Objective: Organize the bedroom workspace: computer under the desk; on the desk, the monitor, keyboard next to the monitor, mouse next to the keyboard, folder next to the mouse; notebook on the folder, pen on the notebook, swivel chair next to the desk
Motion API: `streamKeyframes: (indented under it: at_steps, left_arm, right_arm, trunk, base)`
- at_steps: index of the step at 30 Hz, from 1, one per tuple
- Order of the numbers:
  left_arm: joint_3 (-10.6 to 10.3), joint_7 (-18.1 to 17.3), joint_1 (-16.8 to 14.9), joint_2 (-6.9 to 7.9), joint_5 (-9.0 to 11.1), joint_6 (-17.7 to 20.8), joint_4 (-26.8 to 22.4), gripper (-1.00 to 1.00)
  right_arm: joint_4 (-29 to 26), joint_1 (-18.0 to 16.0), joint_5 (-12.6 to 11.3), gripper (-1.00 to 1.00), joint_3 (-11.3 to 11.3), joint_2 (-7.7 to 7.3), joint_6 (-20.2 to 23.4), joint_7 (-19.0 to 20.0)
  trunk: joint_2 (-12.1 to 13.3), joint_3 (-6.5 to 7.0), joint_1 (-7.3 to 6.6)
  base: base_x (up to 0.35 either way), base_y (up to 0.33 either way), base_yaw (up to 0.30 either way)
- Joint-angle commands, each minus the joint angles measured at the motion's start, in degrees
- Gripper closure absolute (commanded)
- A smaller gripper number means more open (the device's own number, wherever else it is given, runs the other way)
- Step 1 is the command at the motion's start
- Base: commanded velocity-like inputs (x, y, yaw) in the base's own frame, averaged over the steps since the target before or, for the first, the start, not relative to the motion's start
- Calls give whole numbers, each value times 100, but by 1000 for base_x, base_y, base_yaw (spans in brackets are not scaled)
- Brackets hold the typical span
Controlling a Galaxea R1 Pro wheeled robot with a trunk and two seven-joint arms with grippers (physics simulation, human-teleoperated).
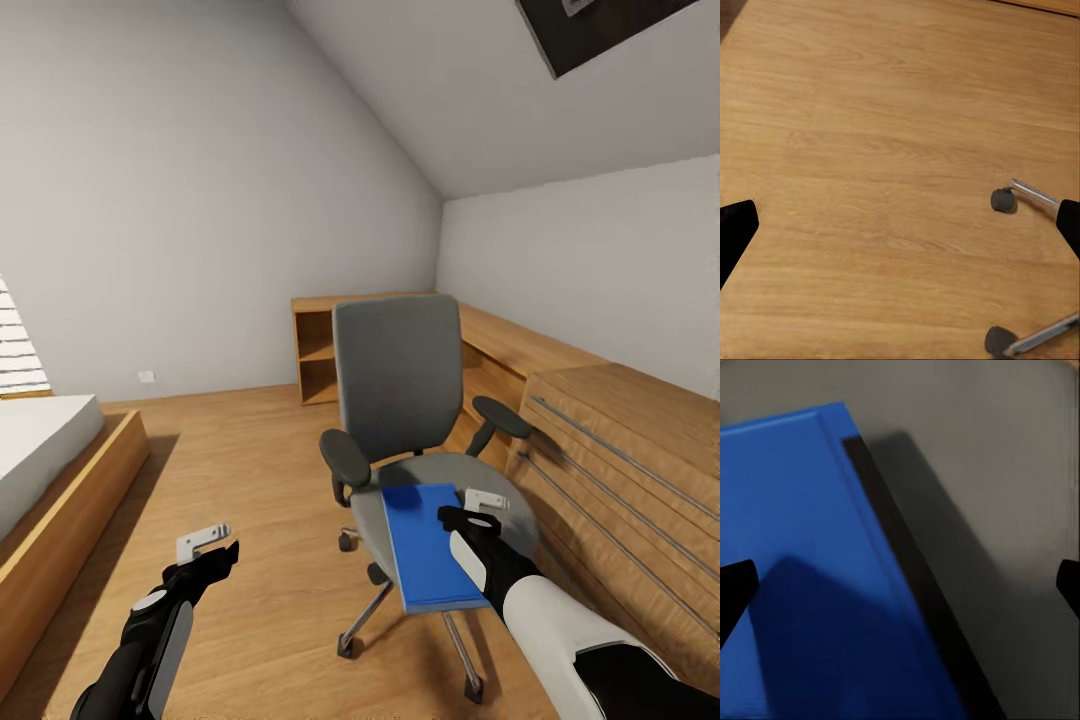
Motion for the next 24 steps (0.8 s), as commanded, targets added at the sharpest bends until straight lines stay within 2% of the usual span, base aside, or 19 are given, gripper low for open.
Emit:
streamKeyframes:
  at_steps: [1, 13, 24]
  left_arm:
    - [5, 26, -3, -3, 55, 31, -10, -100]
    - [5, 17, -3, -3, 63, 31, -12, -100]
    - [5, 38, -3, -3, 62, 31, -18, -100]
  right_arm:
    - [198, 1, -72, -100, 44, -5, 46, -43]
    - [198, 1, -72, -100, 49, -5, 37, -47]
    - [190, 1, -72, -100, 49, -5, 23, -48]
  trunk:
    - [-2, -7, -3]
    - [-2, -7, -3]
    - [439, 190, -244]
  base:
    - [-173, 0, 0]
    - [-30, 0, 0]
    - [0, 0, 0]
